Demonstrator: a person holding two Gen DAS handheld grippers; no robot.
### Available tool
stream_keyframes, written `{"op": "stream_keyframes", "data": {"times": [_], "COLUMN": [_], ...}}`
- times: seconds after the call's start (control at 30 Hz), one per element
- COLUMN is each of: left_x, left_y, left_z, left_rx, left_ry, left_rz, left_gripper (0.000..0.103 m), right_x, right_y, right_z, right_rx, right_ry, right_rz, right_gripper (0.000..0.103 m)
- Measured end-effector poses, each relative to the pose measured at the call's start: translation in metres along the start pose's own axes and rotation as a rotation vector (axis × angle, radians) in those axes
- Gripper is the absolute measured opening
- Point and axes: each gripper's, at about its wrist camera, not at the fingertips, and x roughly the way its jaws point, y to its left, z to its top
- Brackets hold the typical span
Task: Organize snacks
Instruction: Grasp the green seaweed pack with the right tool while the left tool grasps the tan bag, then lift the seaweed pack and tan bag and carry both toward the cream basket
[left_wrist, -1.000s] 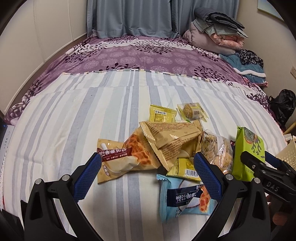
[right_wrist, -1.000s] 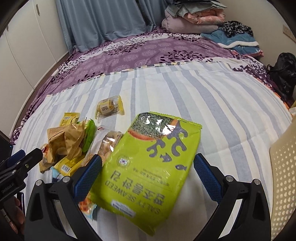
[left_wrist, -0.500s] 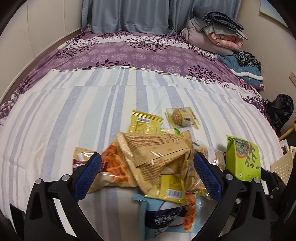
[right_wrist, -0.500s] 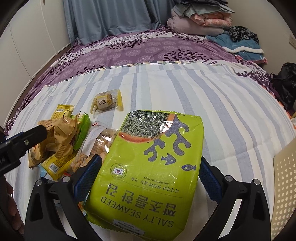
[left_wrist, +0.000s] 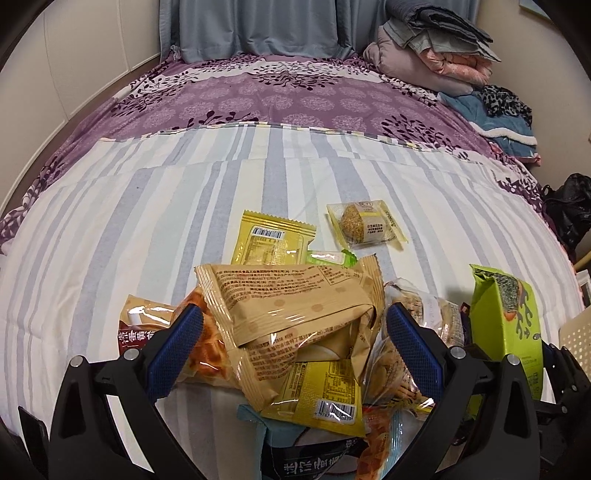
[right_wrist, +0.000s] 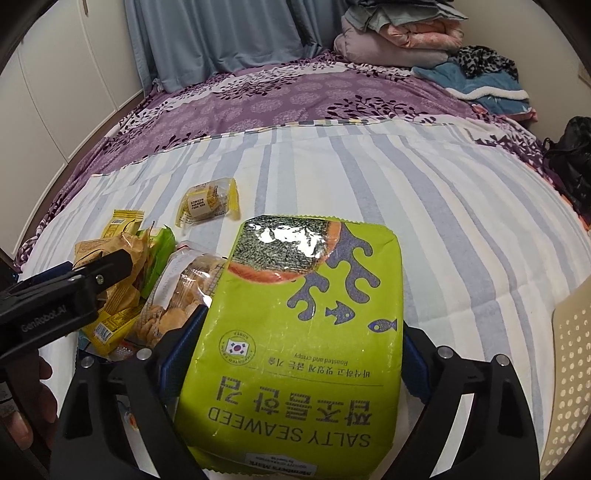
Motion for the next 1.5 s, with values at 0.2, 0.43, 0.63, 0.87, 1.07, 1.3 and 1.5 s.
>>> {"op": "stream_keyframes", "data": {"times": [0.2, 0.43, 0.63, 0.87, 1.07, 1.3, 1.5], "left_x": [0.005, 0.005, -0.001, -0.01, -0.023, -0.04, -0.059], "left_y": [0.003, 0.001, 0.002, 0.002, 0.007, 0.013, 0.021], "left_z": [0.0, 0.0, 0.0, -0.002, -0.004, -0.009, -0.024], "left_rx": [-0.009, 0.018, 0.031, 0.039, 0.037, 0.031, 0.018], "left_ry": [-0.001, -0.034, -0.055, -0.075, -0.103, -0.125, -0.138], "left_rz": [-0.003, -0.001, -0.004, 0.004, 0.0, -0.009, -0.019], "left_gripper": [0.1, 0.097, 0.089, 0.081, 0.079, 0.079, 0.079], "right_x": [-0.001, -0.005, -0.012, -0.023, -0.037, -0.053, -0.072], "right_y": [0.001, 0.002, 0.002, 0.0, -0.003, -0.005, -0.01], "right_z": [0.0, -0.003, -0.008, -0.009, -0.011, -0.015, -0.024], "right_rx": [-0.013, -0.025, -0.037, -0.038, -0.031, -0.027, -0.028], "right_ry": [-0.012, -0.024, -0.036, -0.057, -0.078, -0.097, -0.113], "right_rz": [0.004, 0.021, 0.033, 0.038, 0.042, 0.052, 0.058], "right_gripper": [0.084, 0.081, 0.081, 0.081, 0.081, 0.081, 0.081]}}
